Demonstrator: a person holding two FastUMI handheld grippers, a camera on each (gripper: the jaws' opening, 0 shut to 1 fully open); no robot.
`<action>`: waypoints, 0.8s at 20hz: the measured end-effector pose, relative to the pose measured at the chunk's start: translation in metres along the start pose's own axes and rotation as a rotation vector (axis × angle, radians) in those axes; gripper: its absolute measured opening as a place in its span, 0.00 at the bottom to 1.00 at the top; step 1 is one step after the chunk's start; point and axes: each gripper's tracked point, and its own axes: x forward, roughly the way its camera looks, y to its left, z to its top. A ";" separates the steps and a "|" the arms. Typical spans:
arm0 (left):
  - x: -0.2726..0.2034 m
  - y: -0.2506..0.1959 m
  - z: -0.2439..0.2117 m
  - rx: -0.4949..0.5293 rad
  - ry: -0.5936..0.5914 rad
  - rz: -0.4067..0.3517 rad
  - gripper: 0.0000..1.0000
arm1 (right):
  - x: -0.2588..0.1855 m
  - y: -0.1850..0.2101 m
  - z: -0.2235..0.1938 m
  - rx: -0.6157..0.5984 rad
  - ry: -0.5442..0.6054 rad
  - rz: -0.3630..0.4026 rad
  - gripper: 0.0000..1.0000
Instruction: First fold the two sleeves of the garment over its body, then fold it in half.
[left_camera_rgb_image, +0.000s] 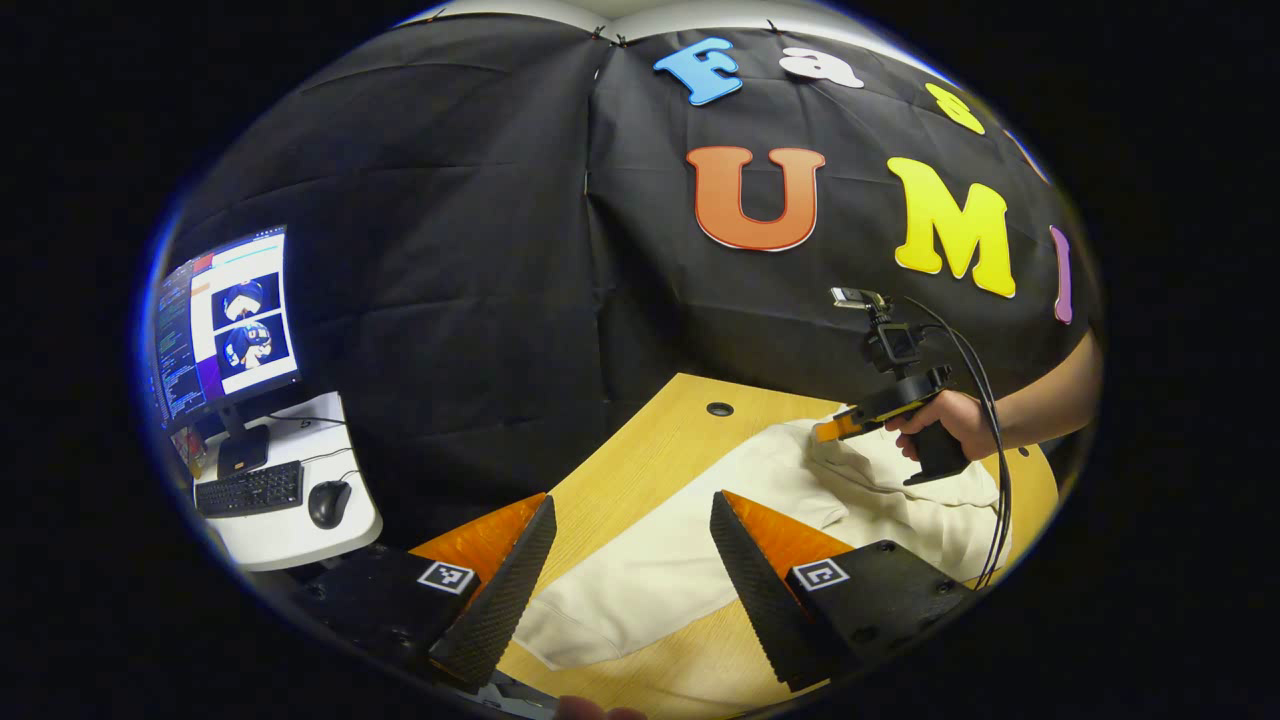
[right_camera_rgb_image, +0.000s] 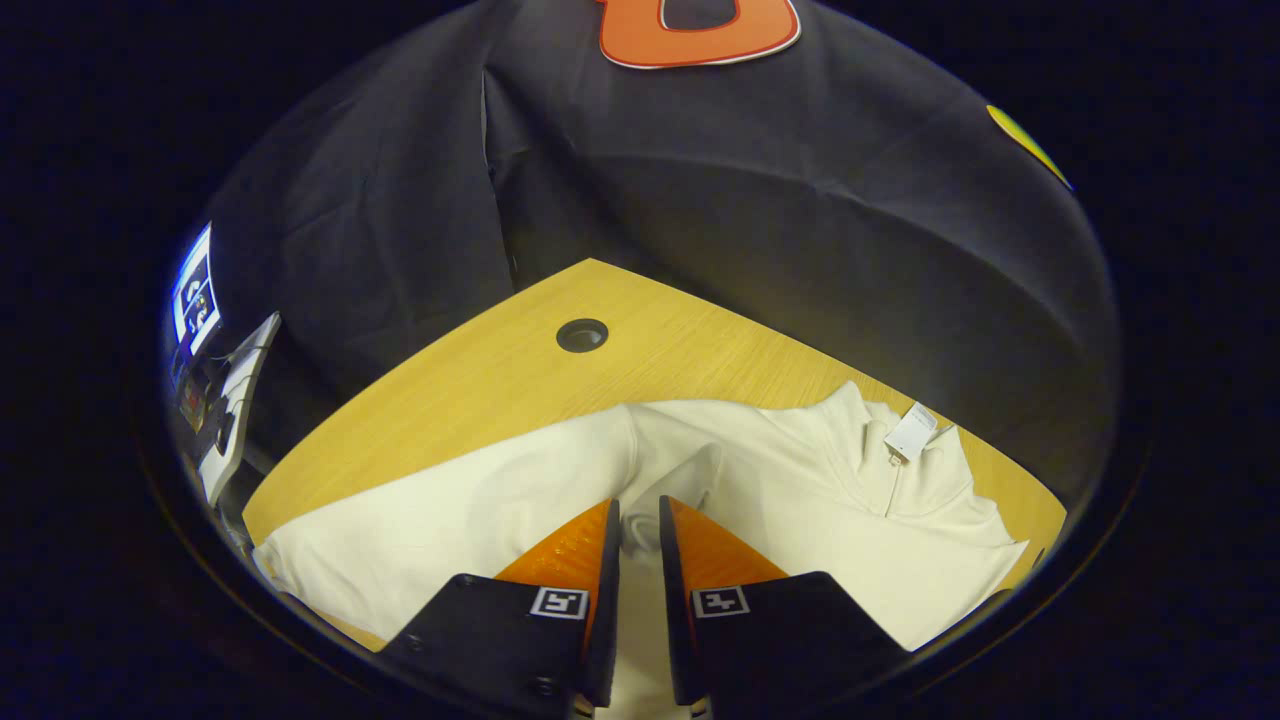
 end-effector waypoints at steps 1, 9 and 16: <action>0.001 0.002 0.001 0.007 -0.004 -0.001 0.99 | -0.005 0.003 0.003 -0.001 -0.018 0.013 0.39; -0.001 0.015 -0.010 0.095 -0.020 -0.032 0.99 | -0.094 -0.005 0.011 0.029 -0.145 0.019 0.81; -0.013 0.022 -0.049 0.204 0.032 -0.088 0.99 | -0.211 -0.013 0.003 0.066 -0.289 0.006 0.81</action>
